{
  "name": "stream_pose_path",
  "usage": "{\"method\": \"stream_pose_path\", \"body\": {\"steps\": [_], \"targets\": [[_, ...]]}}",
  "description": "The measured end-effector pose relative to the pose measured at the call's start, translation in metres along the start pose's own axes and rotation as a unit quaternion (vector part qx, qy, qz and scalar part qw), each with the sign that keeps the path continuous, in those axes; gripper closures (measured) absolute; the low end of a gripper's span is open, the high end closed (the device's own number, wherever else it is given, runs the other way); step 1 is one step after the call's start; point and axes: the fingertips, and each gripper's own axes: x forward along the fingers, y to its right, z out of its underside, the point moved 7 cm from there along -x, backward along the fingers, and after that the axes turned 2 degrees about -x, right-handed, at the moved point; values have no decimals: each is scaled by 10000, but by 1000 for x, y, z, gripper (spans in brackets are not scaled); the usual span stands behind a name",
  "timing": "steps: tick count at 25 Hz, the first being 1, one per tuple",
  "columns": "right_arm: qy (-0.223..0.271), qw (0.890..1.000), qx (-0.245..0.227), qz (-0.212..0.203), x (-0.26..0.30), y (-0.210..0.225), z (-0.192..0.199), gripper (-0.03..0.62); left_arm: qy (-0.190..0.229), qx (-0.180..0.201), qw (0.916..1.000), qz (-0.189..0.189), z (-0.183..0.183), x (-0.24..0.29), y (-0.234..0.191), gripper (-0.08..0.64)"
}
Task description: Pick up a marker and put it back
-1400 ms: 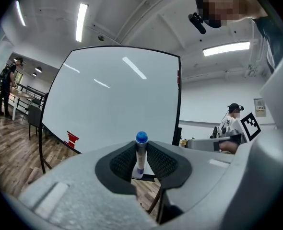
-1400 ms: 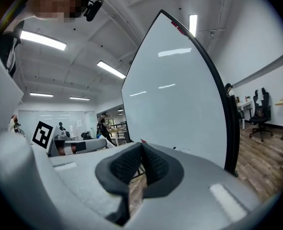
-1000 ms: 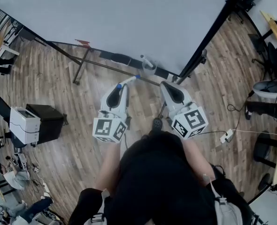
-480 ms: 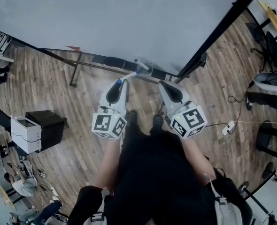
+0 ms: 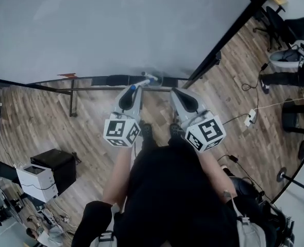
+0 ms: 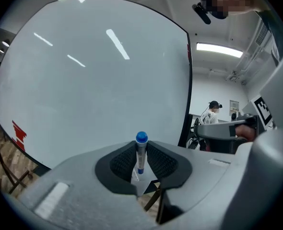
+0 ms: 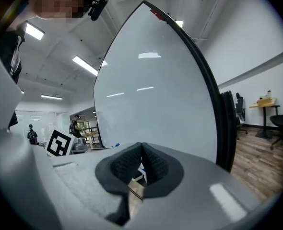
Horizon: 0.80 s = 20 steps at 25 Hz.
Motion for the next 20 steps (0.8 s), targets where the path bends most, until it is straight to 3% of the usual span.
{"method": "stream_pose_path", "body": {"steps": [10,20], "targets": [[-72,9949,123,1002,-6,-28,15,591,-729,305,9926,917,24,31,-21,485],[58,9863,339,1616,-13,-48,28,591,-1214,604,9820,1313,34,48,-34,483]]}}
